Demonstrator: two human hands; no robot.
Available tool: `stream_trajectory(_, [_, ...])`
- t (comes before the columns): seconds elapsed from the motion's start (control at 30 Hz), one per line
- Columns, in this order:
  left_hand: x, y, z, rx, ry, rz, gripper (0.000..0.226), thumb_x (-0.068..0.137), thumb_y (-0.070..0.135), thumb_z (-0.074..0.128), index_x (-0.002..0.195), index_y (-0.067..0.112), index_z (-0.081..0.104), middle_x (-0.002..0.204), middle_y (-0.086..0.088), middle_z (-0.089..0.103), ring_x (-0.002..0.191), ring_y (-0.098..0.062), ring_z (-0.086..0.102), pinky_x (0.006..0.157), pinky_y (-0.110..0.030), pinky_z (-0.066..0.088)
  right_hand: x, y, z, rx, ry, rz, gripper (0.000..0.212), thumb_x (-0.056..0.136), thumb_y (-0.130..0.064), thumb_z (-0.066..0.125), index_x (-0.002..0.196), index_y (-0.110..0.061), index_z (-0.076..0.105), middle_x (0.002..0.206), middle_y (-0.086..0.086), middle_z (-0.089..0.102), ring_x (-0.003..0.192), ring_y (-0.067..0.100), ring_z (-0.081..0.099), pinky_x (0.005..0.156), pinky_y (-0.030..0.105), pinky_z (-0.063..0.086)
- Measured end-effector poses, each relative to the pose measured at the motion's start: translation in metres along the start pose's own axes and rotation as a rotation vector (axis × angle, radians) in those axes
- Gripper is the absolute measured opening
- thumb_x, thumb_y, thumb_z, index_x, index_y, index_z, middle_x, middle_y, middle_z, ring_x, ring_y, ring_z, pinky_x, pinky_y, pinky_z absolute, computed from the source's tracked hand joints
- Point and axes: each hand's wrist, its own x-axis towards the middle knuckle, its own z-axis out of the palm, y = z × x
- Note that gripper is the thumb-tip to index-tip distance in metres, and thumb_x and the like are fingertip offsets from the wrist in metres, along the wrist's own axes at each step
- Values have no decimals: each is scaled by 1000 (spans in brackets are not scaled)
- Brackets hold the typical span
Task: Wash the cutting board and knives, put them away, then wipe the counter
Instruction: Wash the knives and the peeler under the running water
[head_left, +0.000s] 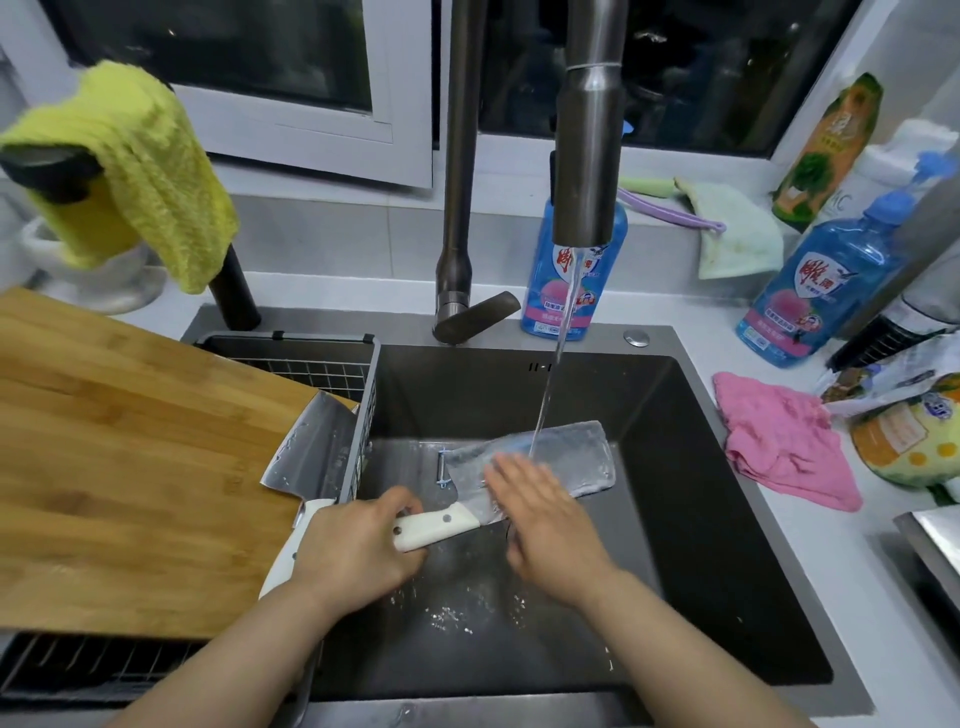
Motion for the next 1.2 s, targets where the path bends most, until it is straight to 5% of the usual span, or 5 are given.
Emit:
stream_trajectory(0.17, [-2,-3,-1,29,-12,-30,31,78,38,59,107,28,56,96,1,70,93,-19,64,54,-24,28,-4,20,-8,95,-16,208,80,87,-12,49,148,-11,-2,157,7,-8,146,19,-6,108,23,-13])
stream_trajectory(0.37, [2,3,-2,66,-70,-55,32,80,41,54,110,31,50,103,3,68,100,-17,61,70,-26,35,-7,-8,13,-44,1,-74,109,24,-35,82,124,-19,43,122,-2,64,112,14,62,110,35,12])
stream_trajectory(0.57, [-2,-4,-6,84,-68,-53,33,81,39,54,112,30,51,106,3,67,102,-18,60,71,-26,36,-11,18,-5,95,3,229,79,85,-10,50,148,-12,3,156,5,-4,146,23,-1,108,26,-16])
stream_trajectory(0.93, [-7,3,-26,-4,-135,-134,36,79,46,59,111,32,50,111,6,63,106,-15,56,68,-22,30,-21,39,-7,210,-113,597,72,92,-24,45,147,-6,3,157,11,5,145,24,6,119,32,8])
stream_trajectory(1.2, [-30,-22,-77,-142,-3,-342,26,75,48,66,92,39,49,96,7,61,87,-15,56,55,-24,32,1,-7,-14,470,-100,329,54,92,-7,41,144,-13,27,157,6,11,143,17,17,110,16,14])
